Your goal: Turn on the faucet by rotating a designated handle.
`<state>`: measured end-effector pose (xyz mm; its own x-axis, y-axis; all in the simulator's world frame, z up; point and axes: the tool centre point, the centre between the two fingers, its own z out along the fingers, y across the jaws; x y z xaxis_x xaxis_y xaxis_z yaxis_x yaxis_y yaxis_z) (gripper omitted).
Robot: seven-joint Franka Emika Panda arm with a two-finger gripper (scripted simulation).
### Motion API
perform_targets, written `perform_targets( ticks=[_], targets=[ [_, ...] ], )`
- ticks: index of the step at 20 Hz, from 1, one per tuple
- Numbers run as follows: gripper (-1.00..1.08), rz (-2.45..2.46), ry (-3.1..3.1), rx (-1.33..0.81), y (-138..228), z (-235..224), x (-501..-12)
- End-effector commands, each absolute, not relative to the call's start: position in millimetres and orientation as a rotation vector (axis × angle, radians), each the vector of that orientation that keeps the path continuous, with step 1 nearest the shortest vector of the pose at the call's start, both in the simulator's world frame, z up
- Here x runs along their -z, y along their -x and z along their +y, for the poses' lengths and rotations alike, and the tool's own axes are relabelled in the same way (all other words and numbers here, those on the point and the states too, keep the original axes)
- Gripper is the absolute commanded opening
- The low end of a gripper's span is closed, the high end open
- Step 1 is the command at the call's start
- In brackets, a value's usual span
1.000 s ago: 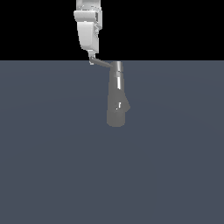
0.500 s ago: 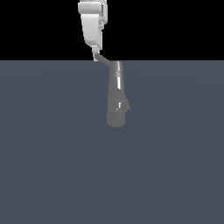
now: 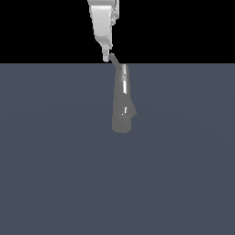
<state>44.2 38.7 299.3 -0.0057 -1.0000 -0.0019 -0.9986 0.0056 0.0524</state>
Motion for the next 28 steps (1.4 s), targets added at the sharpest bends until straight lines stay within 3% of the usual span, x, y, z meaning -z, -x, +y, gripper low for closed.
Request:
perform_targets(
  ticks=[1,3,16,17,18,28],
  targets=[
    [-1.0,-2.206,-2.176,0.067,-35,27,-301],
    [-1.0,-2.2,-2.188,0.062,-39,34,-301],
    [-1.0,-2.205,-2.176,0.067,-33,-62,-302],
    [-1.0,-2.205,-2.176,0.067,-33,-62,-302],
    [-1.0,-2.166,-2.228,0.072,-36,-28,-304],
    [-1.0,-2.18,-2.209,0.07,-56,-64,-293]
  ],
)
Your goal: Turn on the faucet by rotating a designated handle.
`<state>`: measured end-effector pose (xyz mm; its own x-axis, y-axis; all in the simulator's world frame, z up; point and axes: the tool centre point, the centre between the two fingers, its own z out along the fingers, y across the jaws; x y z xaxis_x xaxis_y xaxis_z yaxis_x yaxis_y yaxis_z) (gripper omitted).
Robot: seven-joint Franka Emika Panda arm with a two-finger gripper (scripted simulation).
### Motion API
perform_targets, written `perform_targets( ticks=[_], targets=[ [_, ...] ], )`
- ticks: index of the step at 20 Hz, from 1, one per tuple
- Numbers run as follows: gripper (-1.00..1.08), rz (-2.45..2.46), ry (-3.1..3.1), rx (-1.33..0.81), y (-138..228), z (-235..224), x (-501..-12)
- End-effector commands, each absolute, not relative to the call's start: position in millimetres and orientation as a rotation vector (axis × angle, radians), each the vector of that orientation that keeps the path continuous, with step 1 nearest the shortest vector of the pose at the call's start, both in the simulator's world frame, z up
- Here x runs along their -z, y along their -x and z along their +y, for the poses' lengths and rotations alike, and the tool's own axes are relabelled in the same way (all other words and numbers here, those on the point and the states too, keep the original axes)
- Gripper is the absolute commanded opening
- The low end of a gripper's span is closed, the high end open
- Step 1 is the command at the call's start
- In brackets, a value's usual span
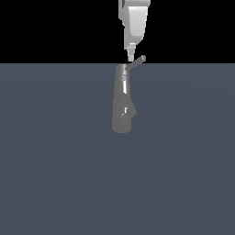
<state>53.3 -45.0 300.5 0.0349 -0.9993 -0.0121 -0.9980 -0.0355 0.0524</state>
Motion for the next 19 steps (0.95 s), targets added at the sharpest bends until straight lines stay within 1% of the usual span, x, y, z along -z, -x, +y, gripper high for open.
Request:
perform_targets(
  ticks=[1,19],
  targets=[
    [-1.0,-2.182,-2.207,0.07,-58,-67,-292],
    [-1.0,-2.203,-2.178,0.067,-88,-122,-275]
  ],
)
